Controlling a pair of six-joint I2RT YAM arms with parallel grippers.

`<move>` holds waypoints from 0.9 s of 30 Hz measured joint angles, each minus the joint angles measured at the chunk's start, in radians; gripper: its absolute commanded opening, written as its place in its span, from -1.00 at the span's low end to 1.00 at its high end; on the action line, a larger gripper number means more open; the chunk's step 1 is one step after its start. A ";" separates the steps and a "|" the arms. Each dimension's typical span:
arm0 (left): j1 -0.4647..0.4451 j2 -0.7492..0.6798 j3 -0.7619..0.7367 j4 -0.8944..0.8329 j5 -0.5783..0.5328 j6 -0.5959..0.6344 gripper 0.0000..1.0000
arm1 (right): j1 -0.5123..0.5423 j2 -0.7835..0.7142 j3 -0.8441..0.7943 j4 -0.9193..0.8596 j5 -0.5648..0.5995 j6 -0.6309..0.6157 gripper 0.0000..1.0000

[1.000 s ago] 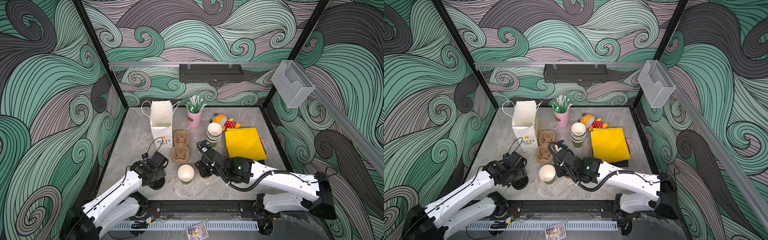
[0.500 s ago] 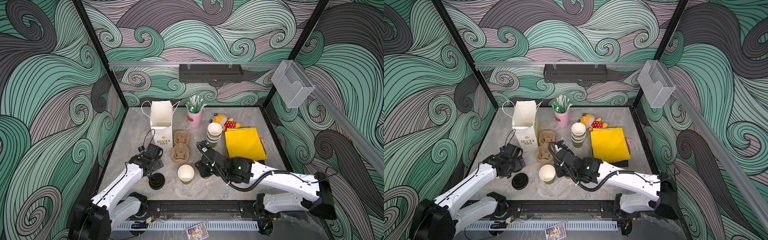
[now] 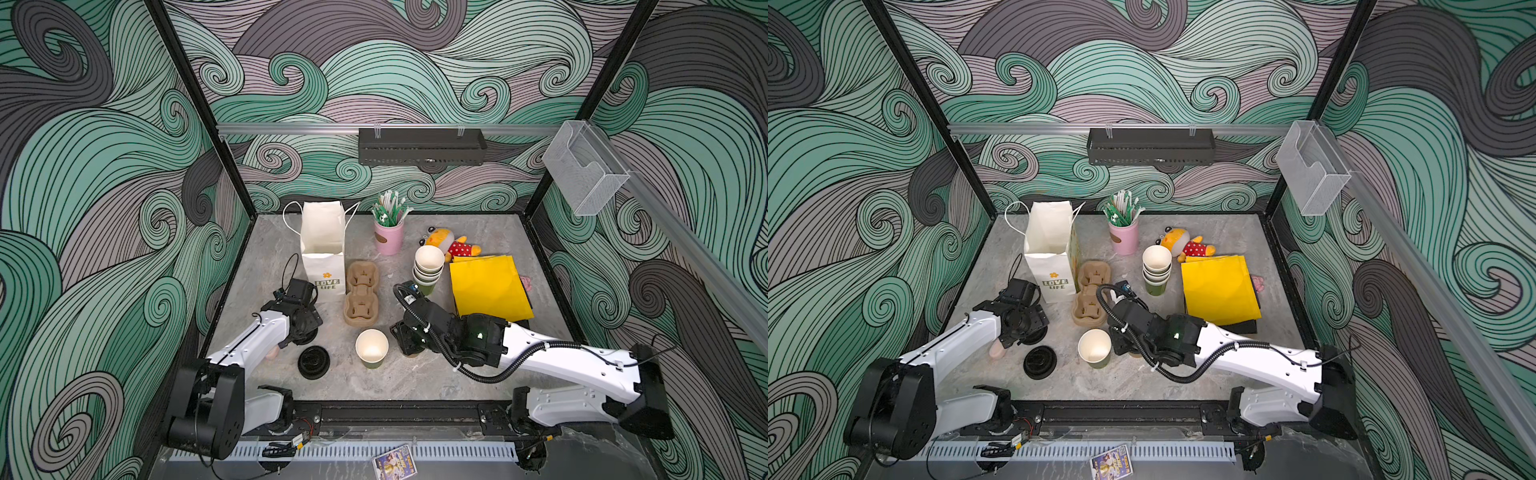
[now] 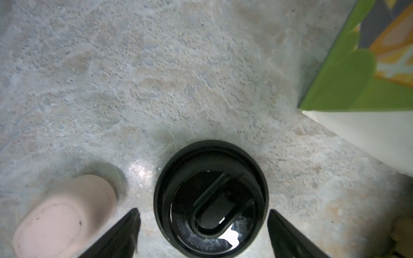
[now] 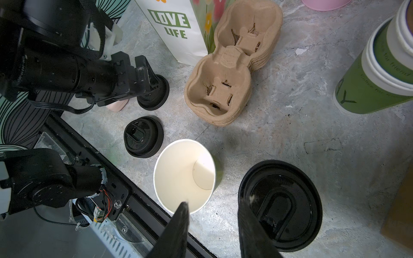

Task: Pack the takeout coffee
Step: 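Lift the black lid off the table with the left gripper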

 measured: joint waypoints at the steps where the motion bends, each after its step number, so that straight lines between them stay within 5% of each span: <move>1: 0.004 0.015 0.001 -0.005 0.002 -0.002 0.73 | 0.000 0.000 0.000 0.000 0.000 0.000 -0.23; 8: 0.019 0.065 0.016 -0.032 0.000 -0.034 0.62 | 0.000 -0.004 0.000 -0.003 -0.006 0.000 -0.23; 20: 0.054 -0.115 -0.035 -0.059 -0.043 -0.075 0.66 | 0.000 -0.003 0.004 -0.014 -0.016 0.000 -0.24; 27: 0.076 -0.076 -0.035 -0.029 -0.018 -0.072 0.59 | 0.000 -0.001 0.006 -0.013 -0.030 0.000 -0.24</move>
